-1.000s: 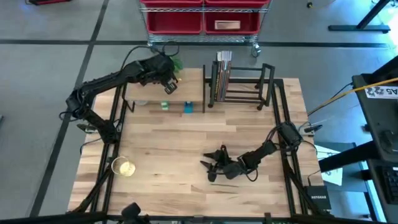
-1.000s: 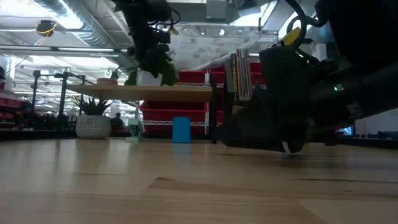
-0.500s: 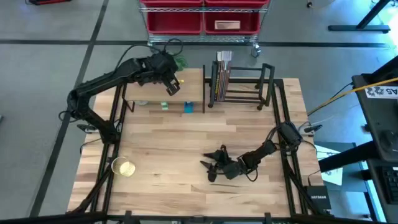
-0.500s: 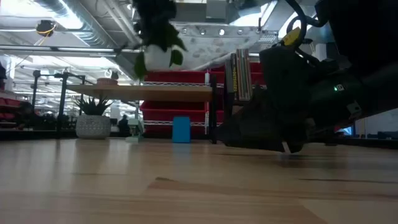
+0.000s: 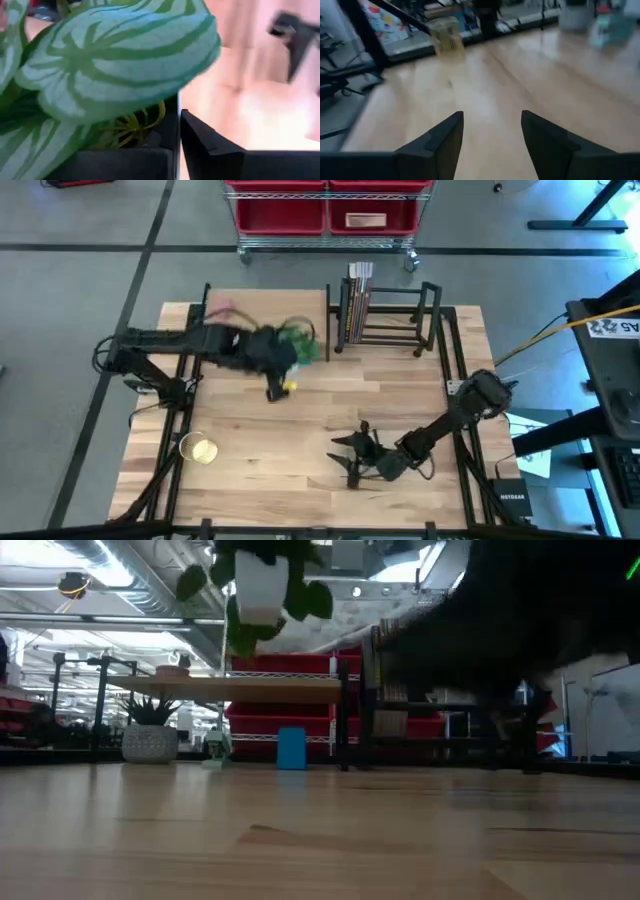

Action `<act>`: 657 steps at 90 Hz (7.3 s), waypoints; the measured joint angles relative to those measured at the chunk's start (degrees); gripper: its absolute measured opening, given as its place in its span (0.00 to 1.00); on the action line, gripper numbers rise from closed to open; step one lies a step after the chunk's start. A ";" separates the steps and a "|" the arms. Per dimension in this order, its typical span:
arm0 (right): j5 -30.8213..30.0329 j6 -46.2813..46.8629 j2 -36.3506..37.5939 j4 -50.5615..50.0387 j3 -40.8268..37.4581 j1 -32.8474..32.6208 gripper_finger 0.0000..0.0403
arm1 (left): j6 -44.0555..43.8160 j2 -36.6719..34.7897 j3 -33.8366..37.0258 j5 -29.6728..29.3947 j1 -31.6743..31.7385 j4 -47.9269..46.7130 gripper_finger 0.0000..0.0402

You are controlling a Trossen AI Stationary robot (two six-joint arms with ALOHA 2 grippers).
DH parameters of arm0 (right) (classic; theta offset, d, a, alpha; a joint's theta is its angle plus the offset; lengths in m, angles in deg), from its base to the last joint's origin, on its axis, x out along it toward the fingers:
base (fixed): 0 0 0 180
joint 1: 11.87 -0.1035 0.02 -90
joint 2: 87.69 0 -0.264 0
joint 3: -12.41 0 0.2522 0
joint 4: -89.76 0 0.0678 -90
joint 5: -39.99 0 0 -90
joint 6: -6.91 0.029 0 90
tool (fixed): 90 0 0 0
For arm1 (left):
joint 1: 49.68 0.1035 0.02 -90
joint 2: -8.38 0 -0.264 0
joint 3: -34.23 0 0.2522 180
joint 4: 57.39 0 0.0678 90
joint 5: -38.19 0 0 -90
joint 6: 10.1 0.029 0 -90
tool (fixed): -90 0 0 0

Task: Stock shelves
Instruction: Remove the white plotted plant from the shelf, then remove the blue tape dispenser and green stapler from under the shelf

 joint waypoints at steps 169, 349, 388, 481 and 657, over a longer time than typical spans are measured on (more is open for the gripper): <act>-35.78 -25.81 43.45 -14.37 0.07 -30.38 0.46 | 3.50 39.50 -15.32 -3.89 -16.71 9.71 0.00; -29.28 -24.64 41.15 -16.74 0.04 -23.95 0.46 | -109.42 30.00 -3.13 -1.30 -66.00 -17.89 0.32; -27.21 -24.59 40.84 -17.30 0.04 -23.93 0.46 | -97.91 25.97 -16.58 -11.24 -63.60 -23.79 0.35; -9.88 0.59 -9.18 -20.70 18.76 11.28 0.70 | -61.98 22.78 -11.60 -37.20 -42.29 -23.77 0.35; -3.83 34.32 -32.79 -52.84 50.69 42.84 0.39 | -60.83 22.80 -11.55 -46.36 -52.12 -23.75 0.35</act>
